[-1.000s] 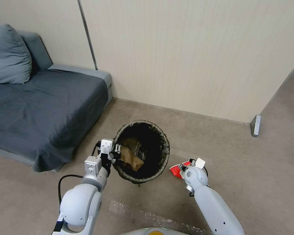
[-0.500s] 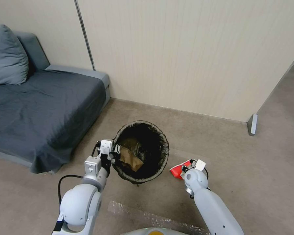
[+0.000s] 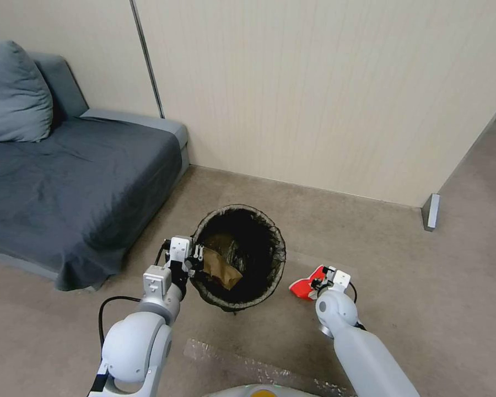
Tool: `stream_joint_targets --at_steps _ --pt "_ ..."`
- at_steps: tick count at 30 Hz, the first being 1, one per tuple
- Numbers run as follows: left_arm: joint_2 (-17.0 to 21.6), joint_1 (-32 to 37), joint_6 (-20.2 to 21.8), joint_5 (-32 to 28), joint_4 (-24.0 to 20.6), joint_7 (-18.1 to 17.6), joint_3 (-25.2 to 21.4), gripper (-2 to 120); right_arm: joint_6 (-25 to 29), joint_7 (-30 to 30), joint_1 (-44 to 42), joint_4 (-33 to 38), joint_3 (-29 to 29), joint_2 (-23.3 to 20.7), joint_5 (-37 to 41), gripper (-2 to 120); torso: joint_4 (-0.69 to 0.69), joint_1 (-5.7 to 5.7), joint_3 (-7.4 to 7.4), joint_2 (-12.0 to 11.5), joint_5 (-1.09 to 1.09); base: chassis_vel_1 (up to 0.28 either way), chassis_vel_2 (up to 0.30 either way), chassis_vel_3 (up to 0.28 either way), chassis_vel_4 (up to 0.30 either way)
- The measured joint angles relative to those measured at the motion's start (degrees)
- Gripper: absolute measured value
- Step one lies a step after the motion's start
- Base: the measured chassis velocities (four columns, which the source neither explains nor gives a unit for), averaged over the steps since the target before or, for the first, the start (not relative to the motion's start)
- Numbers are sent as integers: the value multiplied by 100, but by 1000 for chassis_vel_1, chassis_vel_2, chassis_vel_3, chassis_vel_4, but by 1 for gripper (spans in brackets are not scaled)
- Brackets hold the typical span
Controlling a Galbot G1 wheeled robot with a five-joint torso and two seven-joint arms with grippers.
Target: Pick up the trash bin, then pick up the garbage from the floor and place it into the trash bin.
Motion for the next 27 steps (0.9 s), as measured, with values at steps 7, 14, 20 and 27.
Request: stream_joint_targets --at_steps 7,14,20,27 --pt "-14 21 -5 16 -71 3 22 5 41 -239 -189 382 188 -209 -202 0 -1 0 0 0 -2 0 0 0 0" --pt "-16 51 -6 27 -155 3 21 5 38 -286 -464 1214 434 -396 -252 0 -1 0 0 0 -2 0 0 0 0" --pt "-14 99 -6 26 -163 -7 19 5 55 -552 -729 2271 637 -668 -802 0 -1 0 0 0 -3 0 0 0 0" --pt "19 85 -6 -15 -132 -12 14 5 -278 -972 -971 3986 729 -1336 -811 0 -1 0 -1 0 -3 0 0 0 0"
